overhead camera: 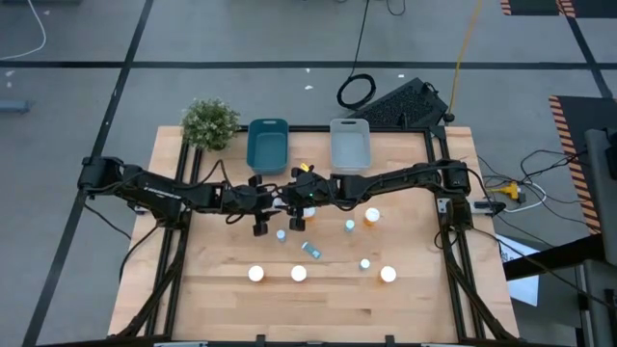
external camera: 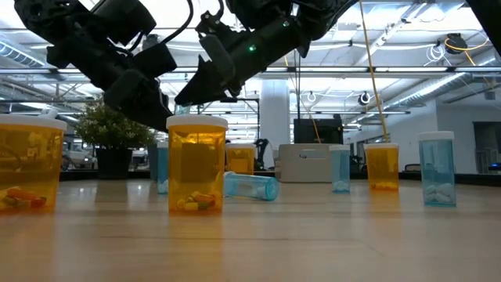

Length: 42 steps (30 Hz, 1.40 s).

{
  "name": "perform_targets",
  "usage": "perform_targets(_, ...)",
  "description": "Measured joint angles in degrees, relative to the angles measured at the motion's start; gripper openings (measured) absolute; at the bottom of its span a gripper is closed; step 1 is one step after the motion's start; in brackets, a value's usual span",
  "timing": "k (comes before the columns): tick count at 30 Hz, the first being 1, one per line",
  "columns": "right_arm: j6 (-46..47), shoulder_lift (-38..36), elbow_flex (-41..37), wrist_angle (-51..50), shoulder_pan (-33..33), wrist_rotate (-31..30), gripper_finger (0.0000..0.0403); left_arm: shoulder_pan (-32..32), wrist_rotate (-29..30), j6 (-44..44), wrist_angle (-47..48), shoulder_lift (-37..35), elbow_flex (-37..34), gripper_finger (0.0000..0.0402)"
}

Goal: Pick and place medicine bottles into bin by pill shape (circle, oval)
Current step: Put the blue pill bottle into the gray bin

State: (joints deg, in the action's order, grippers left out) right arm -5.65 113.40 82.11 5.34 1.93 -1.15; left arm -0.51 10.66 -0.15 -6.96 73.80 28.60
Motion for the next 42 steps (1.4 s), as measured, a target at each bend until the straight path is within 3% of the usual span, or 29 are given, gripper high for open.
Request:
perform_targets(10,0.24,-0.53,0.00,-2.43,0.35,0.02,0.0121,0.00,0.96,-1.23,2.81,0.00,0.00,0.0261)
perform_targets(22,-1.25,-4.00,0.00,-11.01,4.60,-0.07,0.0121,0.05,5.99,-3.23,9.45,0.00,0.00,0.0269)
perform_targets(42,-4.98,-11.39,0.02,-24.70,27.74,-0.24,0.0123,0.02,6.01,-4.16,8.11,0.00,0.00,0.0269)
